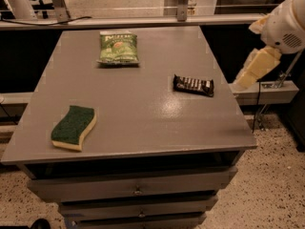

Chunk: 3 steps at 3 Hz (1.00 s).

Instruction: Pick rxbar chocolate

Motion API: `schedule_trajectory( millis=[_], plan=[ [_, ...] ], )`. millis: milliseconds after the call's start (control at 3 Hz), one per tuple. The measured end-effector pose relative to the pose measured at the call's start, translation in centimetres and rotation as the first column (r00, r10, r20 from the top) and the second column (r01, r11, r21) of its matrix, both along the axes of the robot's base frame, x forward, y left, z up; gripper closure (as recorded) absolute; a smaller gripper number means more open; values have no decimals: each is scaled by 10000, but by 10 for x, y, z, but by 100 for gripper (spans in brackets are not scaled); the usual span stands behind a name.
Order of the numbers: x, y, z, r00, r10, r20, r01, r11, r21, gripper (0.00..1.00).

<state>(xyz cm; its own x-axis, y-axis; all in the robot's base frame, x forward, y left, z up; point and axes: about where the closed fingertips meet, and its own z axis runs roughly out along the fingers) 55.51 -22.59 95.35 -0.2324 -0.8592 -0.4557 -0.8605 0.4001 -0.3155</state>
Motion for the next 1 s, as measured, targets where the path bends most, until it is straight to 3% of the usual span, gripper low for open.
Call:
schedule_trajectory(
  millis=[333, 1000],
  plan=[
    [37, 6, -39, 9981, -393, -485, 465, 9866, 1565, 0],
    [70, 37, -103, 9950, -283, -961, 590, 9407, 3342, 0]
  ],
)
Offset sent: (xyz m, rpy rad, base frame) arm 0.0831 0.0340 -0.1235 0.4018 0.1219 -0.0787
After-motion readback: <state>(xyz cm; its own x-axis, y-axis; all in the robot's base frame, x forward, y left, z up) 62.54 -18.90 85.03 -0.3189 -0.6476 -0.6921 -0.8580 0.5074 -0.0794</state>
